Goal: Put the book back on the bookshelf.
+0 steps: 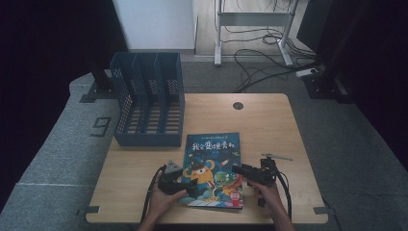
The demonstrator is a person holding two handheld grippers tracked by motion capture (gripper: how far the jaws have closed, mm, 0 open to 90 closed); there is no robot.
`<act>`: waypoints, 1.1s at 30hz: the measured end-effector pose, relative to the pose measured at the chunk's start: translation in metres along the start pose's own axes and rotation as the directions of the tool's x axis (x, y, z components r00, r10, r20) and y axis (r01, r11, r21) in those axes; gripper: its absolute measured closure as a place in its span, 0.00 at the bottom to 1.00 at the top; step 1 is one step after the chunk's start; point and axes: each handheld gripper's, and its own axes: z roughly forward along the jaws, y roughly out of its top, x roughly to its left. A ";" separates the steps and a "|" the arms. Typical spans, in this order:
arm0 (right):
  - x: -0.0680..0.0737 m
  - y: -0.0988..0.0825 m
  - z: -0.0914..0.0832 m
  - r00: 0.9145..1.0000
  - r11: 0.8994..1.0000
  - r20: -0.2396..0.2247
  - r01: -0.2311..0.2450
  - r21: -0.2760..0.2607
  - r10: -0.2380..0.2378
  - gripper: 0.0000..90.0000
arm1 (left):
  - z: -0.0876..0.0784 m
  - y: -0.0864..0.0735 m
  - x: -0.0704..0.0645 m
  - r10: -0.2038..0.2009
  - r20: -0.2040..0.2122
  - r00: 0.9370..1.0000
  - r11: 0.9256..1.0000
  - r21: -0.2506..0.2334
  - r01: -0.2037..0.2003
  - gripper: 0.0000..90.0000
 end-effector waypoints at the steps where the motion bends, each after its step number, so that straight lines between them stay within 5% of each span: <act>1: -0.001 -0.001 0.003 1.000 1.000 0.017 0.007 0.011 -0.007 0.32 | 0.000 0.000 0.000 0.002 -0.001 1.000 1.000 0.000 -0.002 0.23; 7: -0.008 -0.007 0.016 0.995 0.998 0.092 0.034 0.051 -0.038 0.32 | 0.000 0.000 -0.001 0.010 -0.005 1.000 1.000 0.005 -0.010 0.23; 21: -0.009 0.004 0.035 0.981 0.997 0.179 0.059 0.057 -0.068 0.28 | 0.000 0.000 0.000 0.017 -0.006 1.000 1.000 0.008 -0.017 0.23; 27: -0.011 0.006 0.030 0.991 0.999 0.134 0.002 0.044 -0.008 0.29 | 0.000 0.000 -0.001 0.017 -0.009 1.000 1.000 0.008 -0.017 0.23; 33: -0.008 0.012 0.013 1.000 1.000 -0.007 -0.028 -0.002 0.028 0.31 | -0.001 0.000 0.003 -0.015 0.024 1.000 1.000 -0.005 0.015 0.23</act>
